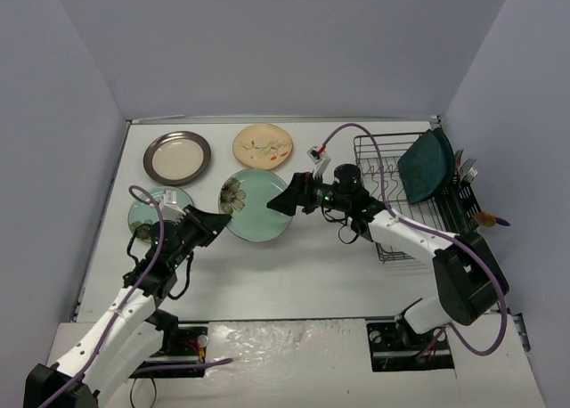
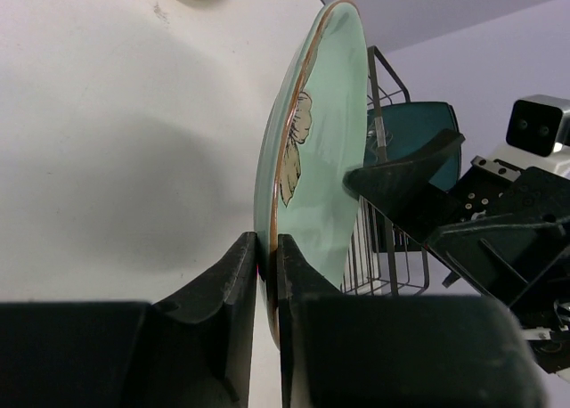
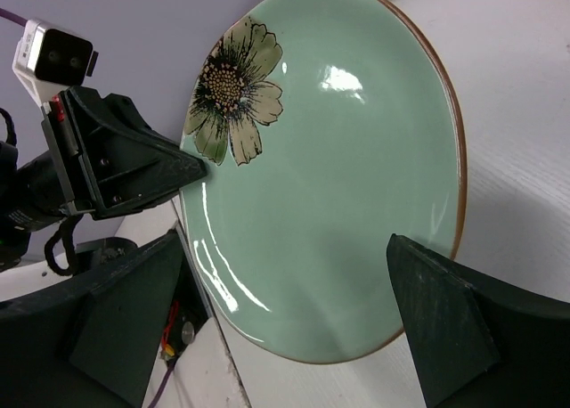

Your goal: Load the plates into the dish rack

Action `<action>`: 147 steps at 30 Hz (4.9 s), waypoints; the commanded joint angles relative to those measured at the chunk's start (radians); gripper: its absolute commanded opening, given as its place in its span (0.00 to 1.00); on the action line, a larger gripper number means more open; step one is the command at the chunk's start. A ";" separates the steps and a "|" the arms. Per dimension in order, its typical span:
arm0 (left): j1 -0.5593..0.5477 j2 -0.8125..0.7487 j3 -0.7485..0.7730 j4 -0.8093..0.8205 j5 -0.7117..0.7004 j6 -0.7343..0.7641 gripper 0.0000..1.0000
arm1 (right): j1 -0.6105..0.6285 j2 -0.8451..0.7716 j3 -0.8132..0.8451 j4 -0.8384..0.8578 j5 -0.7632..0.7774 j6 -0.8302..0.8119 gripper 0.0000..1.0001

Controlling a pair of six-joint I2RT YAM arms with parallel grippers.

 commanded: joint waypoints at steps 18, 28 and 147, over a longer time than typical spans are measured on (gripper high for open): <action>-0.003 -0.066 0.149 0.159 0.059 0.041 0.00 | 0.000 -0.144 0.110 -0.225 0.237 -0.300 0.96; -0.003 -0.104 0.155 0.210 0.105 0.020 0.00 | -0.006 -0.015 0.114 -0.120 0.059 -0.255 0.90; 0.510 0.015 0.136 -0.514 -0.321 0.071 0.97 | -0.299 -0.392 -0.054 -0.037 0.161 -0.174 1.00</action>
